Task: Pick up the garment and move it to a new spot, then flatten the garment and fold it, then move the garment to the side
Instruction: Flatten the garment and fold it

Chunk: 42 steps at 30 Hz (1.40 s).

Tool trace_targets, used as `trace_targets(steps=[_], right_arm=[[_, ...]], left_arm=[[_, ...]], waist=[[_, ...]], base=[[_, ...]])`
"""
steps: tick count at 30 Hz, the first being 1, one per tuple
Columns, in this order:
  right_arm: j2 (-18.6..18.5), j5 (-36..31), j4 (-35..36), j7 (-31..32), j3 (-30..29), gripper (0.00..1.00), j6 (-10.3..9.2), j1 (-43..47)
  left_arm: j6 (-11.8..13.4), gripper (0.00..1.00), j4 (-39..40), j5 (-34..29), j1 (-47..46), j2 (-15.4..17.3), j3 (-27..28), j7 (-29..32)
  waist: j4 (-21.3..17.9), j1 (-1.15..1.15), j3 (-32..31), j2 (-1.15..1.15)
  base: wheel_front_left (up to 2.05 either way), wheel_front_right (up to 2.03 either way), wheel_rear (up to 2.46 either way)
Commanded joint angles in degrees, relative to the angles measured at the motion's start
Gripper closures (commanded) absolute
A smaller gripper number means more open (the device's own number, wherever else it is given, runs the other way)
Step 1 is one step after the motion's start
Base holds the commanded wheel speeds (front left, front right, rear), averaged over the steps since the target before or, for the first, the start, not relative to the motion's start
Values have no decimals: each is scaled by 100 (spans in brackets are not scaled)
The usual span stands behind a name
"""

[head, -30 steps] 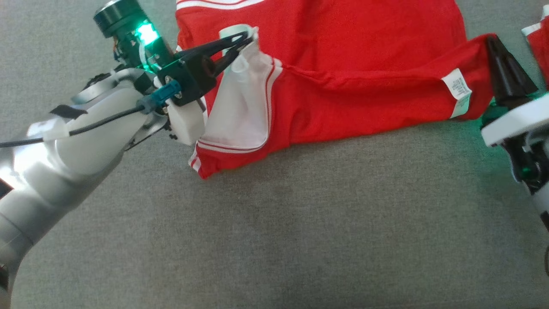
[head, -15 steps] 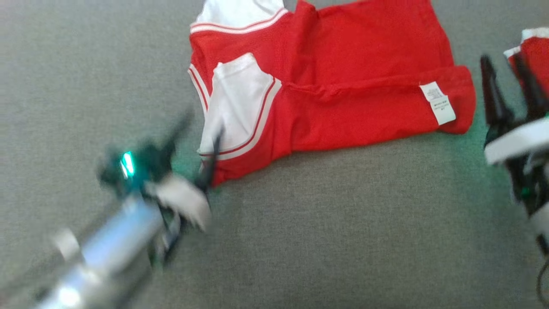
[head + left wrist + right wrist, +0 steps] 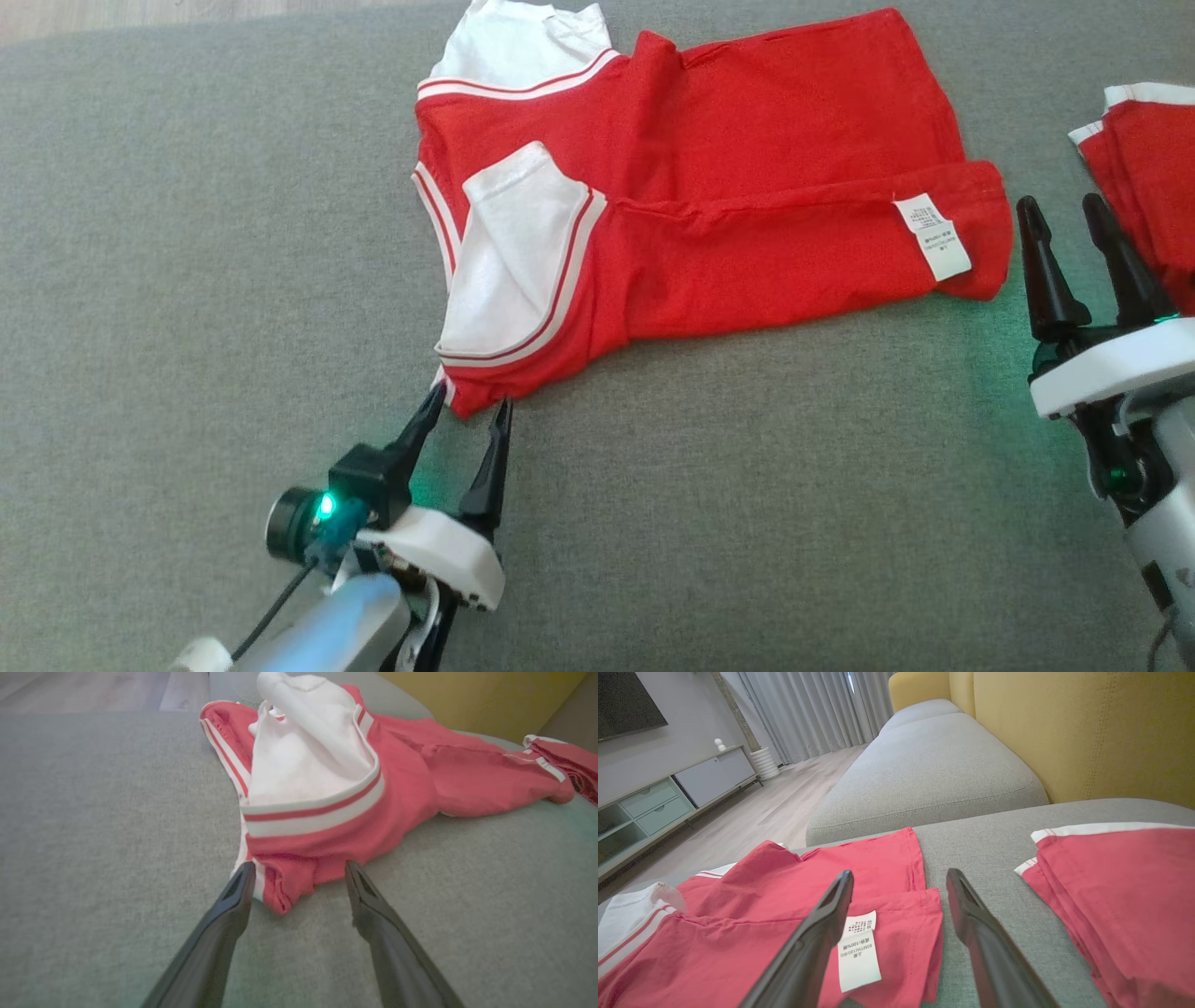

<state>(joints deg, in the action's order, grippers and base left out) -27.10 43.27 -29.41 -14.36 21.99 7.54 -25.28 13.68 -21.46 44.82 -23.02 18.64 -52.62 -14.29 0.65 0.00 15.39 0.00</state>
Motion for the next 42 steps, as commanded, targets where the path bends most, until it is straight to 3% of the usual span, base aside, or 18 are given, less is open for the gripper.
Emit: trace_targets(steps=[1, 4, 5, 6, 8, 12, 13, 20, 28, 29, 31, 32, 42], right_arm=[[-58, -45, 141, -63, 34, 0, -5, 75], [-77, -69, 114, -63, 41, 0, -5, 107], [-83, -81, 103, -63, 51, 0, -5, 112], [-87, -92, 92, -63, 61, 0, -5, 115], [-90, -84, -21, -63, 96, 0, -5, 128], [-108, -6, -460, -29, 218, 0, -5, 111], [-115, 10, -575, -5, 239, 0, -5, 87], [-93, 8, -1186, 209, 389, 0, -5, -117], [9, 169, -1381, 433, 679, 0, -5, -244], [2, 191, -1392, 423, 708, 22, -5, -257], [-17, 214, -1398, 367, 769, 91, -5, -279], [-25, 232, -1409, 346, 795, 100, -5, -284], [-399, 319, -1227, 125, 1106, 100, -5, -149]], left_arm=[[-22, 0, 5, -38, 24, 45, 248, -70], [-142, 0, -189, -49, 58, -26, 274, -70], [-176, 15, -256, -48, 54, -50, 281, -70], [-206, 38, -319, -41, 45, -76, 295, -70], [-307, 73, -495, -72, -20, -141, 291, -70], [-440, 90, -644, -143, -139, -205, 313, -71], [-460, 100, -646, -185, -169, -212, 331, -71], [-494, 100, -544, -438, -226, -125, 555, -71], [-439, 100, -362, -597, -227, 32, 759, -71], [-425, 100, -339, -623, -227, 66, 783, -71], [-405, 100, -298, -664, -220, 134, 824, -71], [-395, 100, -278, -679, -213, 166, 846, -71], [-405, 100, -41, -671, 16, 407, 973, -71]], waist=[[-7, 0, -7, 0], [-2, 0, -14, 0], [0, 0, -10, 0], [6, 0, -6, 0], [38, 0, 16, 0], [109, 0, 46, 0], [131, 0, 51, 0], [228, 0, 38, 0], [307, 0, 56, 0], [317, 0, 57, 0], [334, 0, 54, 0], [341, 0, 48, 0], [316, 0, -157, 0]], base=[[0, 0, 0], [0, 0, 0], [0, 0, 0], [0, 0, 0], [0, 0, 0], [0, 0, 0], [0, 0, 0], [0, 0, 0], [0, 0, 0], [0, 0, 0], [0, 0, 0], [0, 0, 0], [0, 0, 0]])
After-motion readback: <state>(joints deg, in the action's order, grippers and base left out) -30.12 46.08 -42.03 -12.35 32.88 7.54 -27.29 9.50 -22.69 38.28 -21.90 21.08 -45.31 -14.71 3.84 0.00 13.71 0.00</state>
